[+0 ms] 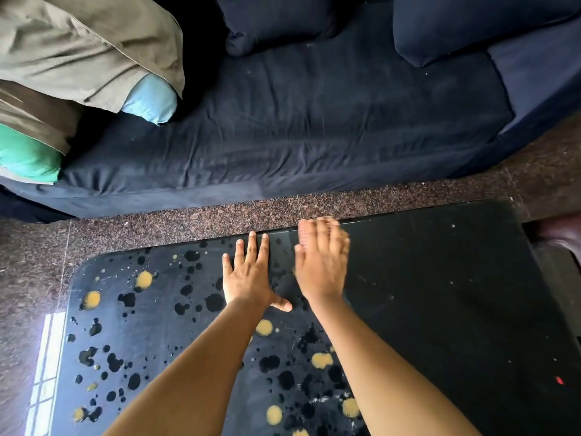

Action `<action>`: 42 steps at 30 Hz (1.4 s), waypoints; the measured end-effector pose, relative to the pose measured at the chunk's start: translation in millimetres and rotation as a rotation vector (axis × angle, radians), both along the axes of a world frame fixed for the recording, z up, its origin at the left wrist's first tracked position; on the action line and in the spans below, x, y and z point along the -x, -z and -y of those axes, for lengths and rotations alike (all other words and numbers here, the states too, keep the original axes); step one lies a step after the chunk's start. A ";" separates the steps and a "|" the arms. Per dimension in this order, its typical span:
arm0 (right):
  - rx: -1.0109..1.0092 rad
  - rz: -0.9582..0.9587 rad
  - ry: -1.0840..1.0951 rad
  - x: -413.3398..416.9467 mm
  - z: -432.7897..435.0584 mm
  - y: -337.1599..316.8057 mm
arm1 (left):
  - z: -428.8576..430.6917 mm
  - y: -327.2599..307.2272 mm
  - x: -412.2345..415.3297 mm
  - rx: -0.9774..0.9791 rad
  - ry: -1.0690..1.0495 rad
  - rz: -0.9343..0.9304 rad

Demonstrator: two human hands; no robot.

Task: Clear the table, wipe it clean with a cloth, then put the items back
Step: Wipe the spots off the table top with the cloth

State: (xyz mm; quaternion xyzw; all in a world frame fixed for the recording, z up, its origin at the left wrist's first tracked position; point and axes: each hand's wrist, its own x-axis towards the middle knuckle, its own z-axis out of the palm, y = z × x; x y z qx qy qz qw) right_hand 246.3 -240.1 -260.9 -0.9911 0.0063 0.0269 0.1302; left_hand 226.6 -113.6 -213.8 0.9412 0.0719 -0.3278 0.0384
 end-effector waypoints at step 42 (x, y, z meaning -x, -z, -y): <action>0.067 -0.035 -0.346 40.7 9.5 3.6 | -5.2 2.8 1.7 0.033 0.020 0.000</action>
